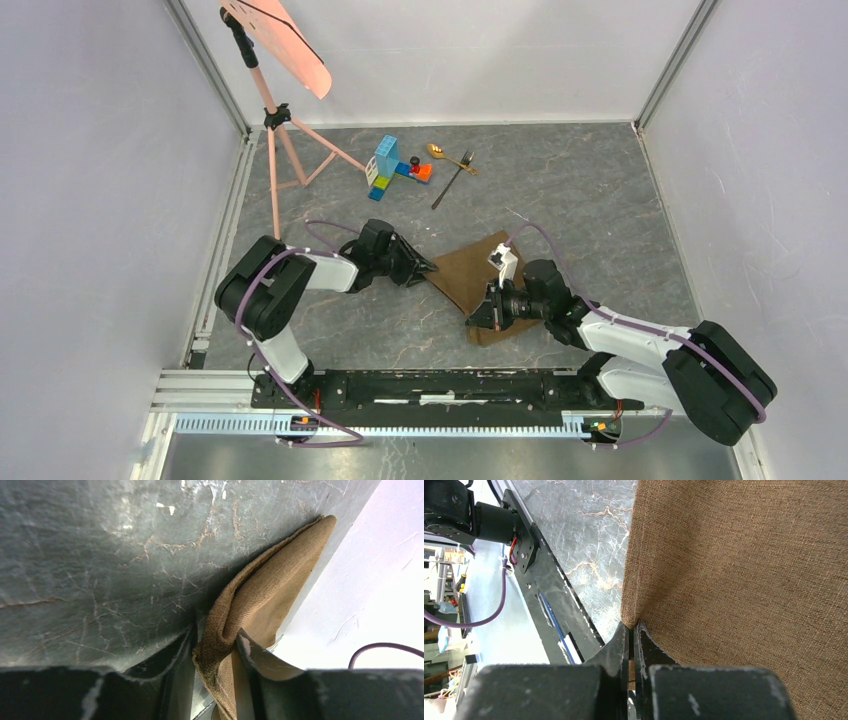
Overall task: Fold the napkin into a case and place the utensils inside
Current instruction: Pick up the lower triangle-folded napkin from the center of the board, then fold the lower triangle-folded napkin at the center of the board.
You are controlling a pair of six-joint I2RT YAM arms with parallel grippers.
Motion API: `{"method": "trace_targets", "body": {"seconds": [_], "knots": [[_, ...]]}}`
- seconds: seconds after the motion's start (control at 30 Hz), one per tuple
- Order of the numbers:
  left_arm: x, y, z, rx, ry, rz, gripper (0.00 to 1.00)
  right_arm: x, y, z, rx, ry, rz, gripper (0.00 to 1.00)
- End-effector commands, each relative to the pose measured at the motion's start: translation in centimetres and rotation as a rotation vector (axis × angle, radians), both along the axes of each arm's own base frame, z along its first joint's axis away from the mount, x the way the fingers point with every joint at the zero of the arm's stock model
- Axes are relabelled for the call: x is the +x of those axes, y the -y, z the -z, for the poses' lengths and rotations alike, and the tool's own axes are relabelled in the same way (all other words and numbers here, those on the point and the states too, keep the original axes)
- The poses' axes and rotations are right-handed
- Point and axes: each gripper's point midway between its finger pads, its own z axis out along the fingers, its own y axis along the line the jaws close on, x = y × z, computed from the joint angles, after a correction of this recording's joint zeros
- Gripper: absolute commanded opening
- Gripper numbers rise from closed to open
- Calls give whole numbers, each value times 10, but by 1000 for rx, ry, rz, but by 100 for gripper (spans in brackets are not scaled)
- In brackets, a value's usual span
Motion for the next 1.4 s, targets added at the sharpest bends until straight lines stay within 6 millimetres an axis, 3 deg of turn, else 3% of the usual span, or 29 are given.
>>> {"method": "trace_targets", "body": {"seconds": [0.0,0.2,0.33,0.5,0.67,0.8,0.93,1.17,1.37], "knots": [[5,-17,16,87,26,5,29,0,-6,-11,48,37,-30,0],[-4,-60,16,238,-11,18,3,-13,-9,-3,43,22,-102,0],[-31,-91,10,381,-117,28,2,-30,-20,-3,87,-23,-162,0],[-41,-117,-11,558,-249,-33,2,-39,-21,-3,149,-88,-164,0],[-25,-101,-37,705,-259,-84,2,-33,-3,15,108,-146,-102,0],[-18,-79,-36,811,-338,-66,2,-31,7,29,47,-158,-92,0],[-8,-71,-35,933,-379,-73,2,-29,12,36,15,-157,-96,0],[10,-60,-30,965,-366,-124,2,-15,28,50,-104,-104,-63,0],[21,-38,-44,1014,-300,-117,2,-11,30,47,-129,-62,-75,2]]}}
